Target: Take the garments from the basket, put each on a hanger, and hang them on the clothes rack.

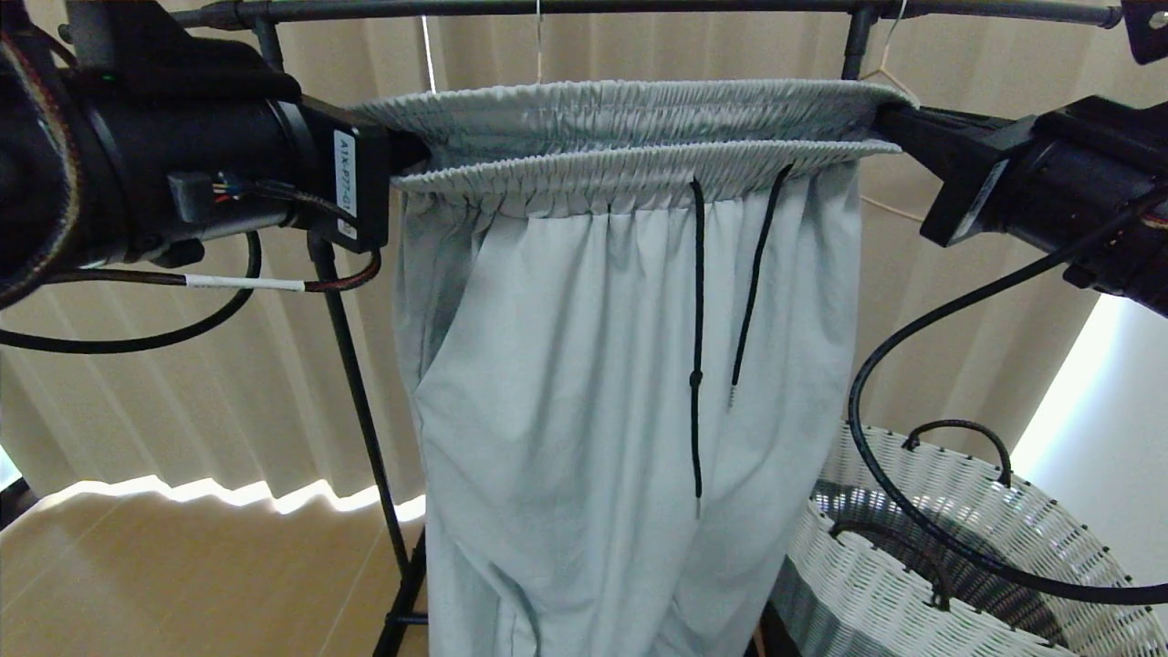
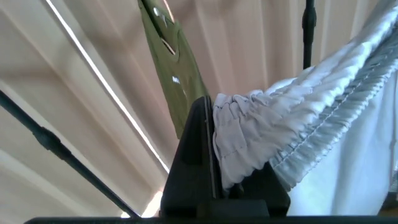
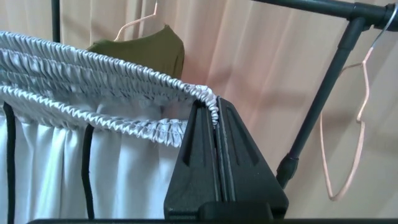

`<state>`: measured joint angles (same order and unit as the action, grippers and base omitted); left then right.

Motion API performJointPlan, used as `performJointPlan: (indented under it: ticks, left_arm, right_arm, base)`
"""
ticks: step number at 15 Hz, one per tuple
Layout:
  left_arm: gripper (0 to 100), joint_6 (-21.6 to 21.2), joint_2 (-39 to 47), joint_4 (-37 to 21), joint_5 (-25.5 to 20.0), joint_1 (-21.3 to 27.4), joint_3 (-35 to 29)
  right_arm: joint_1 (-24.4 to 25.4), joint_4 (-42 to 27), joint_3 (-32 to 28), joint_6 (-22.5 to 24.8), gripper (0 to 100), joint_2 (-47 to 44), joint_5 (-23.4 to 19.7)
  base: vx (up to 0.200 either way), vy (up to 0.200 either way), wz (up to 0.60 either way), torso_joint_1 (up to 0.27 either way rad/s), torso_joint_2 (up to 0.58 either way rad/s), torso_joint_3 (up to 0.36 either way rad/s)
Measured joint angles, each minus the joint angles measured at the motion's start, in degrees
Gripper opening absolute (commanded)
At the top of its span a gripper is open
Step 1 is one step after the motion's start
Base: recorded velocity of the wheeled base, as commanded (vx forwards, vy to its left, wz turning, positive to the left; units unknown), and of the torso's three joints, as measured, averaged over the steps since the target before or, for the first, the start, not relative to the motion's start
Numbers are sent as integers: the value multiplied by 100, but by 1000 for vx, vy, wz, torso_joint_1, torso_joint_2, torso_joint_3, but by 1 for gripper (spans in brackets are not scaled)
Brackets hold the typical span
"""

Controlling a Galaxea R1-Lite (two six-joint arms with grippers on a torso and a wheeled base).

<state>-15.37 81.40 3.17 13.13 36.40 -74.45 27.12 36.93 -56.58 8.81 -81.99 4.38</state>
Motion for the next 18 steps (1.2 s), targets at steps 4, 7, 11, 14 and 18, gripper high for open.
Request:
performJointPlan:
  ticks: [4, 7, 11, 14, 18]
  left_arm:
    - [0, 10, 99, 90, 55, 80, -5]
    - [0, 11, 347, 380, 347, 113, -157]
    - [0, 29, 1141, 958, 1059, 141, -656]
    - [0, 46, 1753, 1117, 1385, 146, -1198]
    - [0, 46, 2072, 1193, 1399, 149, -1298]
  right_arm:
    - [0, -77, 118, 27, 0, 208, 40]
    - [0, -338, 380, 29, 0, 575, 2]
    - [126, -758, 1058, 16, 0, 1292, -735]
    - [208, -770, 1367, 13, 0, 1609, -1163]
    - [201, -740, 1417, 18, 0, 1642, -1137]
  base:
    - [0, 0, 0, 0, 0, 0]
    - [0, 0, 0, 0, 0, 0]
    - [0, 0, 0, 0, 0, 0]
    - [0, 0, 0, 0, 0, 0]
    - [0, 0, 0, 0, 0, 0]
